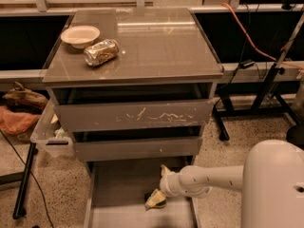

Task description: Pick sponge from bottom drawer and place on counter

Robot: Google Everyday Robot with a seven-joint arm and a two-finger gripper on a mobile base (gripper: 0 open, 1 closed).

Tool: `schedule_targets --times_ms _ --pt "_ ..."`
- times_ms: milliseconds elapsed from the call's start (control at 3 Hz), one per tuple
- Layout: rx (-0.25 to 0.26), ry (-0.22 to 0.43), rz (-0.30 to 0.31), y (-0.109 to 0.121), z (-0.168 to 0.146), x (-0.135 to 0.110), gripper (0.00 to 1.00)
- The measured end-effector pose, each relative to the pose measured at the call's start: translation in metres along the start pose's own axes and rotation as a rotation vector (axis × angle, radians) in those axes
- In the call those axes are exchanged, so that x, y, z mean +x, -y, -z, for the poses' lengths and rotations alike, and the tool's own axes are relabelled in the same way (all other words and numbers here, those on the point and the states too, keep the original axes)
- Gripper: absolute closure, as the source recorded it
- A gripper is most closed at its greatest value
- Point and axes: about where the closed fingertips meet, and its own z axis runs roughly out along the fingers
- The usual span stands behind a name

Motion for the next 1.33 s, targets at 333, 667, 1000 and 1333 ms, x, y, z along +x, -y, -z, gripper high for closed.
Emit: schedule_targets --times_ms 333,667,1000,1333 --pt "-0.052 0.013 -0.006 -0.003 -0.031 0.022 0.0" --pt "-0.101 0.018 -0.034 -0.003 -0.064 0.044 0.0" --pt "-0.101 0.018 -0.034 -0.003 -0.064 0.044 0.0" --pt "-0.105 0.007 -0.049 -0.001 -0.079 0.058 0.0"
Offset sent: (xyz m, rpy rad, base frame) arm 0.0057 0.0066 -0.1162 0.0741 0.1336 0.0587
